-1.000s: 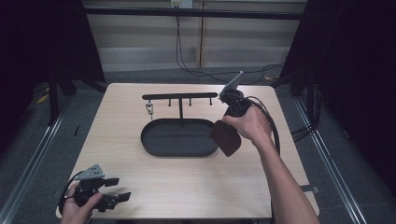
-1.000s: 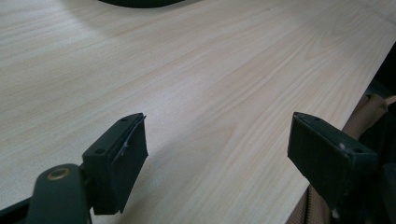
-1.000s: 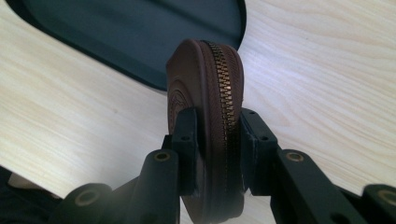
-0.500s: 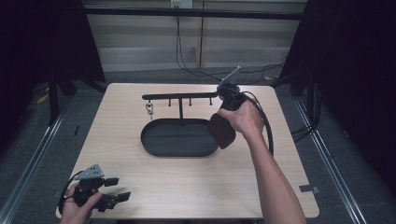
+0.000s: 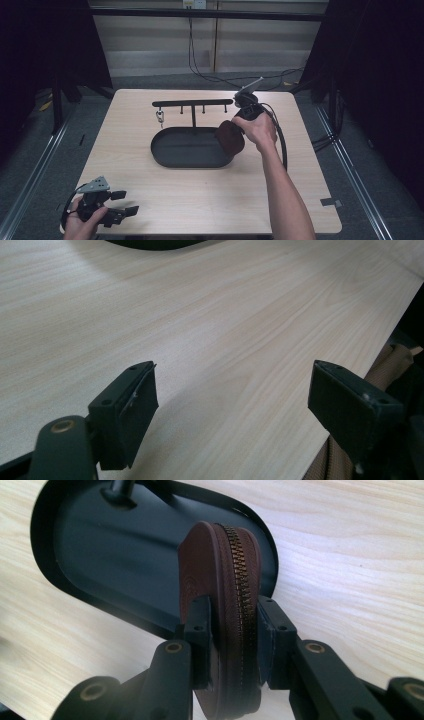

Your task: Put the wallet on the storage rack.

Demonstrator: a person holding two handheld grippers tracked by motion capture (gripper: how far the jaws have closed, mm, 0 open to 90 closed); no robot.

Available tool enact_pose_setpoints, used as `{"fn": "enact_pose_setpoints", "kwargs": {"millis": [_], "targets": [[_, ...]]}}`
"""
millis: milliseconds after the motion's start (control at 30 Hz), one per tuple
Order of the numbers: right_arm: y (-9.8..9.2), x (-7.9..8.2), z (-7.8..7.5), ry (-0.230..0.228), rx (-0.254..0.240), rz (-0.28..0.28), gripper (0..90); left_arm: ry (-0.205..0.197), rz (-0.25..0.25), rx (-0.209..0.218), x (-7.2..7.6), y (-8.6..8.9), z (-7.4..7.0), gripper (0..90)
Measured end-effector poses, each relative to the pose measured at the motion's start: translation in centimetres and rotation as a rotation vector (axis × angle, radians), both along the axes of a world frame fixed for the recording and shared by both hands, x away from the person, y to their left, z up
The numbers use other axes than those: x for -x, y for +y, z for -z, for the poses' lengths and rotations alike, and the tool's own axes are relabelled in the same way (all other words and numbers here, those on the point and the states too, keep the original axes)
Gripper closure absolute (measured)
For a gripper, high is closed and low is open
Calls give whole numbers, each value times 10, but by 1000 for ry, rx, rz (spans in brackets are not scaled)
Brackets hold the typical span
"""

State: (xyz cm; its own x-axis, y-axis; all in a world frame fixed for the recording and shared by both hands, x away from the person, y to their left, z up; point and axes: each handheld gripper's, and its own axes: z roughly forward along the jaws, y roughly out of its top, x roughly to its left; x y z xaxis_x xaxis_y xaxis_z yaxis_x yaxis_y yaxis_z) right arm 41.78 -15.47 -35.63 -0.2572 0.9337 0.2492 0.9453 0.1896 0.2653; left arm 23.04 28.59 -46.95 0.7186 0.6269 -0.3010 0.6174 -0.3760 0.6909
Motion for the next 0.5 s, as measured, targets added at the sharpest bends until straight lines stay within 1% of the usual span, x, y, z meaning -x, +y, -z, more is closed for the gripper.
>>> {"fn": "enact_pose_setpoints", "kwargs": {"millis": [67,100,233,300,367,500], "targets": [[0,0,3,1,-34,1,708,-3,0,-5,0,0,0,196],[-1,0,5,-4,-47,10,708,-3,1,-7,0,0,0,196],[-4,0,12,-15,-91,32,709,-8,-3,-2,1,0,-1,197],[-6,0,18,-12,-116,44,709,-5,-2,-4,0,1,0,197],[-6,0,22,-24,-121,64,709,-5,-2,-4,0,0,0,197],[-4,-2,32,-28,-142,81,709,-5,-3,-4,0,0,0,196]]}}
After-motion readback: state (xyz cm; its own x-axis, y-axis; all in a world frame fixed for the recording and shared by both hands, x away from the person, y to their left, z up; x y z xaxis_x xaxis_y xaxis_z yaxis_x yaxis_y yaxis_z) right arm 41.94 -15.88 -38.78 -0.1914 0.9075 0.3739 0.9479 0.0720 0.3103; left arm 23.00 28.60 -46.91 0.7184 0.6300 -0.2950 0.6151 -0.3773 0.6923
